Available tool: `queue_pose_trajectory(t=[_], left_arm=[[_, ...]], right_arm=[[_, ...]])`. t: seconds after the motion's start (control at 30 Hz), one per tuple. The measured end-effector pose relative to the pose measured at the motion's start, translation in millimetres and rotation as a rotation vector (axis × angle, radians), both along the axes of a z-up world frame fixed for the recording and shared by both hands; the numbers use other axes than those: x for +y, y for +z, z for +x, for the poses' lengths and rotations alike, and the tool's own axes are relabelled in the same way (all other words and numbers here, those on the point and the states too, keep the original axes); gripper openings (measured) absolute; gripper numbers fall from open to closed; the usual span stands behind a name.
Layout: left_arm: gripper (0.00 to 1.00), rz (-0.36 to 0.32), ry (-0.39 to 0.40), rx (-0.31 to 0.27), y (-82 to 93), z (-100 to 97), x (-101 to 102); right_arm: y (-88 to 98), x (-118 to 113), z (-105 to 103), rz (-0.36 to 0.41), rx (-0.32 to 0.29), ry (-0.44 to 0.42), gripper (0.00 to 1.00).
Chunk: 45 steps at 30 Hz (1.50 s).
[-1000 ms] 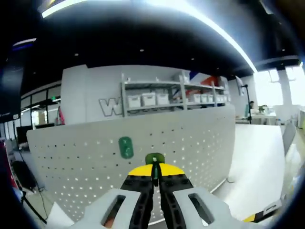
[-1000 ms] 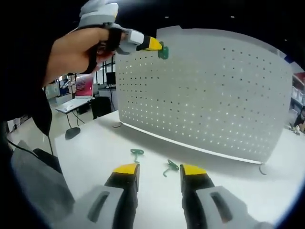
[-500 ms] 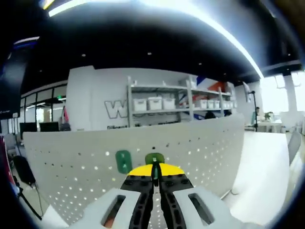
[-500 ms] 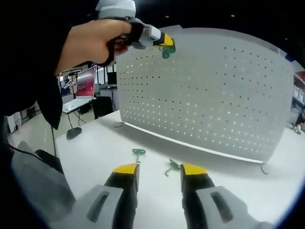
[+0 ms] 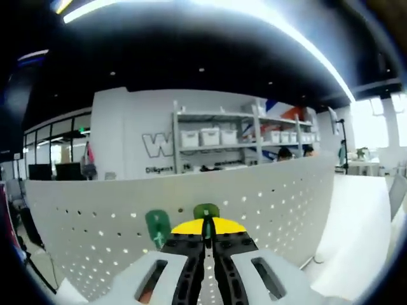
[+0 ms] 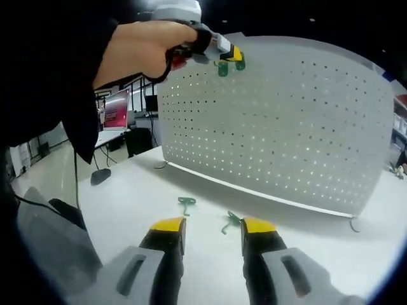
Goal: Insert the hook assembly into the mounting plate slot until the hook locks in place.
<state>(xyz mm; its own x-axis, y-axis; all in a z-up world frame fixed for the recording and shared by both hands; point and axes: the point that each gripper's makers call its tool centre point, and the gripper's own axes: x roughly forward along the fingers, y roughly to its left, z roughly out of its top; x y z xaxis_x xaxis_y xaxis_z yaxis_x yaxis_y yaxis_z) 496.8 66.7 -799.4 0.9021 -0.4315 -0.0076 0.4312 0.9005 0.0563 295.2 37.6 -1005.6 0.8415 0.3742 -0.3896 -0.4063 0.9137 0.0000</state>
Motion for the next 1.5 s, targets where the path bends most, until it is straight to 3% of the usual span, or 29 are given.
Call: queue_pose_trajectory(t=[0.53, 0.83, 1.5], left_arm=[[0.02, 0.018, 0.039, 0.004, -1.5, 14.2, -1], [0.02, 0.07, 0.055, 0.0, -4.0, 13.0, -4], [0.03, 0.209, 0.157, -0.079, -3.1, 14.3, -8]], right_arm=[[-2.8, -8, 3, 0.005, 0.01, -0.003, 0.32], [-1.7, -11, 4, 0.011, 0.009, -0.003, 0.32], [-3.0, -10, 4, 0.013, 0.015, -0.002, 0.32]])
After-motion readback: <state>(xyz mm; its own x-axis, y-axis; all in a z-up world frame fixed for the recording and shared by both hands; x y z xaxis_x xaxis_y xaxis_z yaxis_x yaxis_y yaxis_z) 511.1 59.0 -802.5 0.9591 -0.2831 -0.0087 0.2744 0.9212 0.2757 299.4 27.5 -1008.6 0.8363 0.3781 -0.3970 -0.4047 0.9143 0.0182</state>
